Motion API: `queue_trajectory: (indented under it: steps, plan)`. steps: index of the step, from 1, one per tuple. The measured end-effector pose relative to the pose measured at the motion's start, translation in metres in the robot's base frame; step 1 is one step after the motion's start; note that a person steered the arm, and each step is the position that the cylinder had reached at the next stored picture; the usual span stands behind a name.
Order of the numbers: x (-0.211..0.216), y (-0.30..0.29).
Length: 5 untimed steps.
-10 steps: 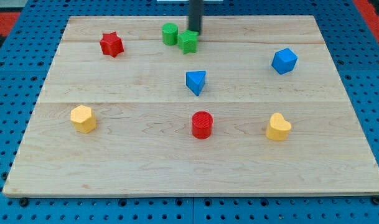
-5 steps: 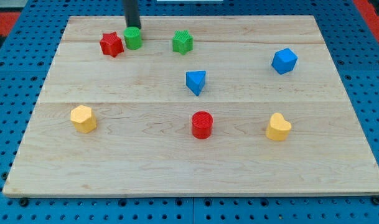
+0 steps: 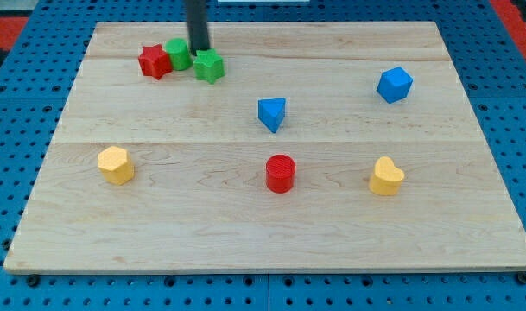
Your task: Push the green blocks into the red star
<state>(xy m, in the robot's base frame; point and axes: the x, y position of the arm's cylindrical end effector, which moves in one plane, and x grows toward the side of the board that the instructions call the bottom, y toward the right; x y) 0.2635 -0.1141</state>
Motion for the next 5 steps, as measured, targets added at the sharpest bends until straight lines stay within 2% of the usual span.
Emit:
queue_trajectory:
  steps: [2, 3, 5]
  plan:
    - [0.032, 0.140]
    - [0.044, 0.154]
    - [0.044, -0.005]
